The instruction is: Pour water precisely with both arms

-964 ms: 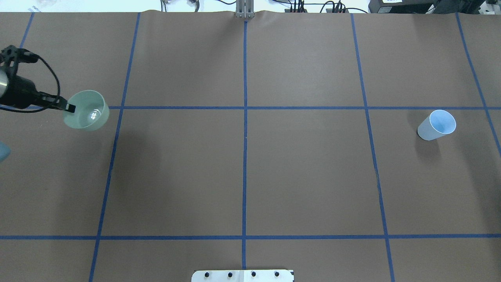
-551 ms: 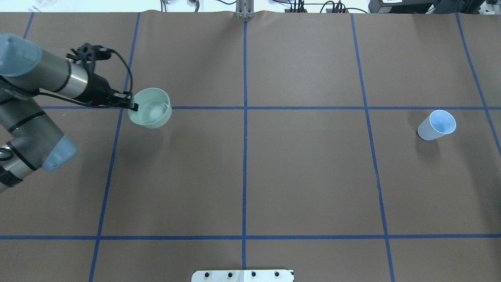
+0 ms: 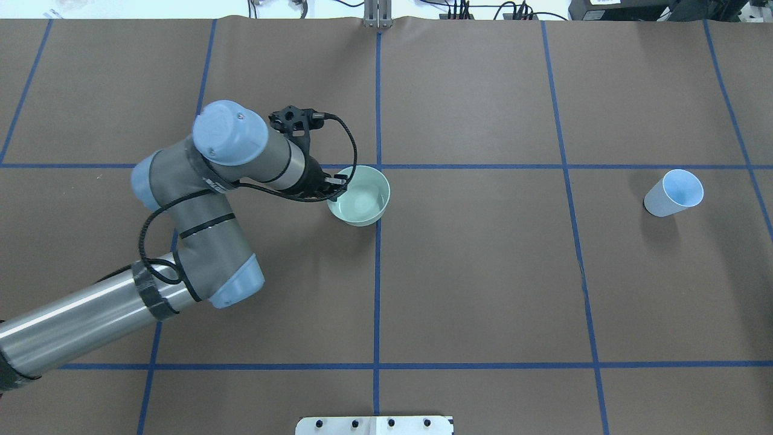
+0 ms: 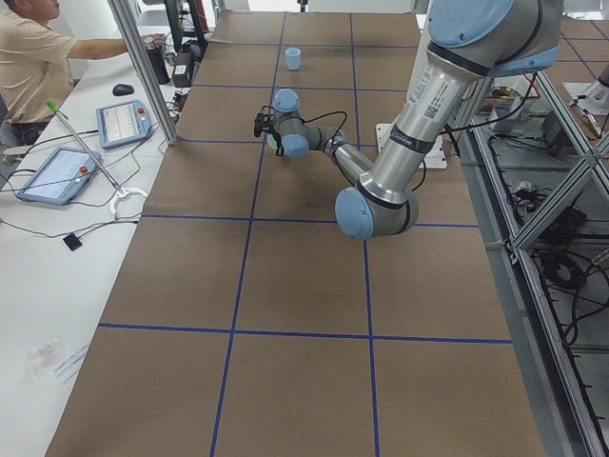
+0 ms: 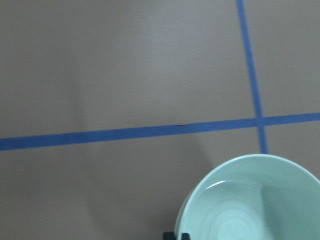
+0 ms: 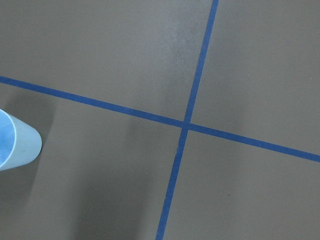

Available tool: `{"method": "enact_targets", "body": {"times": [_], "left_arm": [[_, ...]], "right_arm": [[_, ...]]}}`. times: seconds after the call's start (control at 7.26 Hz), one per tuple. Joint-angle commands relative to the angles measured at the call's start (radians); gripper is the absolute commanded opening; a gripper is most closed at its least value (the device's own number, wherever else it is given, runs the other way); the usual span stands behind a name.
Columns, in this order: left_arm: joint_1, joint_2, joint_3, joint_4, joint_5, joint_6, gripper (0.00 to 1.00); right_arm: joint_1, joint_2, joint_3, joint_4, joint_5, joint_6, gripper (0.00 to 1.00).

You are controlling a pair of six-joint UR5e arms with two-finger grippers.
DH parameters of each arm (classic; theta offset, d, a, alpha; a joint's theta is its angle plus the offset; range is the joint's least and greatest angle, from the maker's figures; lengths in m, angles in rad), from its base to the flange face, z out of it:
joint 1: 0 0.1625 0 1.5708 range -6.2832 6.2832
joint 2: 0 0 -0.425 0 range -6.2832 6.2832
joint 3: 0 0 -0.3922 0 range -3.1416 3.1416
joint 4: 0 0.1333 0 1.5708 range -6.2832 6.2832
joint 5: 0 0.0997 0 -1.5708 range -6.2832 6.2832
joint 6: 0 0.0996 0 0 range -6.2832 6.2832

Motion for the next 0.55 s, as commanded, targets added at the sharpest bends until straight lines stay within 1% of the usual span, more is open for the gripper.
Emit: {"method": "enact_targets", "body": {"times": [0.0,0.14,0.28,0.41], "left_arm": [[0.039,-0.041,0.059,0.005,0.051,-0.013,0.00],[0.039,-0.041,0.057,0.003,0.051,-0.013,0.11],[0.039,-0.043,0.056,0.003,0.051,-0.013,0.70],[0.038,-0.046,0.047,0.005,0.053,-0.015,1.00]], "right_arm": [[0.001,0.000,0.000,0.000,0.000,0.000,1.00],[0.001,0.000,0.000,0.000,0.000,0.000,1.00],[0.001,0.000,-0.002,0.000,0.000,-0.002,1.00],[0.001,0.000,0.000,0.000,0.000,-0.002,1.00]]}}
